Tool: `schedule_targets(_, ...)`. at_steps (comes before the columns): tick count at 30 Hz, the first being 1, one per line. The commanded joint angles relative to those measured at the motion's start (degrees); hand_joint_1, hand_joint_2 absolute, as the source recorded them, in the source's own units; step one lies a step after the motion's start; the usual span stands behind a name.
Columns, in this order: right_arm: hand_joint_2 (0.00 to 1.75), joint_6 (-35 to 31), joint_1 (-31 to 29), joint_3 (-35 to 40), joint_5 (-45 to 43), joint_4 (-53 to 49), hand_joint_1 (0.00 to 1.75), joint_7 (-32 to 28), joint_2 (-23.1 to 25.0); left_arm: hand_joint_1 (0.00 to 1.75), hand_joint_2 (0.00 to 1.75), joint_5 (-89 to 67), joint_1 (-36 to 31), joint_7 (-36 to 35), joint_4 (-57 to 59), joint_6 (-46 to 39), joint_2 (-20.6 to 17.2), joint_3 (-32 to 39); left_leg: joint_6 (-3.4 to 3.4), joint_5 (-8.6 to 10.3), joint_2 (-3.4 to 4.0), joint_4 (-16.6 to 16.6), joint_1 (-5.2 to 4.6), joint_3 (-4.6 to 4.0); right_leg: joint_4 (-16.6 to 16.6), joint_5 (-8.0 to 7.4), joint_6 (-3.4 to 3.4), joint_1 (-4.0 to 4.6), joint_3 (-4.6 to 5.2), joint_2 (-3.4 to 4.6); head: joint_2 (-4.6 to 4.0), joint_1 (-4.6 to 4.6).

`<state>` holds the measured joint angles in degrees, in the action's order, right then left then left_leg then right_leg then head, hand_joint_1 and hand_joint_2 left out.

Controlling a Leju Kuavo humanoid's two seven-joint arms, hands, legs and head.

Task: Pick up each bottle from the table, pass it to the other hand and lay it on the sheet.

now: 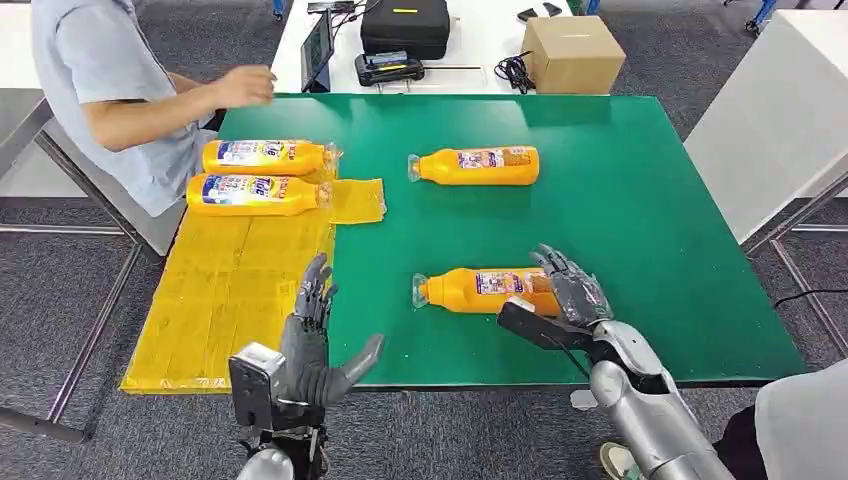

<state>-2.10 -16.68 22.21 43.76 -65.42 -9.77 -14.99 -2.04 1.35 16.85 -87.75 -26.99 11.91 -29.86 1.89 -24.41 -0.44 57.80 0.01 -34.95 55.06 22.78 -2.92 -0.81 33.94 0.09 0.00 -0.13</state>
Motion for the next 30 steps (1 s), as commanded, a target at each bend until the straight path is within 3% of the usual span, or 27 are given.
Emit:
schedule_targets(1,1.75,1.8,-7.4,6.5,-0.2,6.9,0.0,1.4,-2.1,0.0,1.75,-2.2,-3.1,-2.5,5.5,1.5,-2.0,-2.8,-0.1,-0.11,0.18,0.0,-0.01,0.3,0.0,0.08,0.12,0.0,-0.22,0.14,0.0,0.0)
schedule_targets(9,1.75,2.8,-11.4,9.4,0.6,10.2,0.0,2.0,-1.8,0.0,1.75,-2.9,-3.7,-3.6,6.3,2.5,-1.6,-2.9,-0.09,-0.06,0.12,0.0,0.0,0.23,0.0,0.04,0.1,0.01,-0.17,0.09,0.0,0.0)
schedule_targets(19,1.75,3.3,-11.8,10.1,-0.2,11.4,0.0,2.0,-1.3,0.0,1.75,-3.6,-3.8,-4.0,6.9,2.2,-1.3,-2.6,-0.08,-0.06,0.11,0.0,-0.01,0.21,0.0,0.05,0.09,0.0,-0.15,0.07,0.0,0.0)
schedule_targets(30,1.75,16.1,-16.5,15.2,-11.6,21.9,0.0,0.4,-4.9,0.0,1.75,-3.5,-6.6,-4.2,11.6,3.3,-2.1,-4.0,-0.05,0.0,-0.02,-0.1,-0.02,0.13,0.0,0.01,0.06,-0.01,-0.12,-0.04,0.0,0.0)
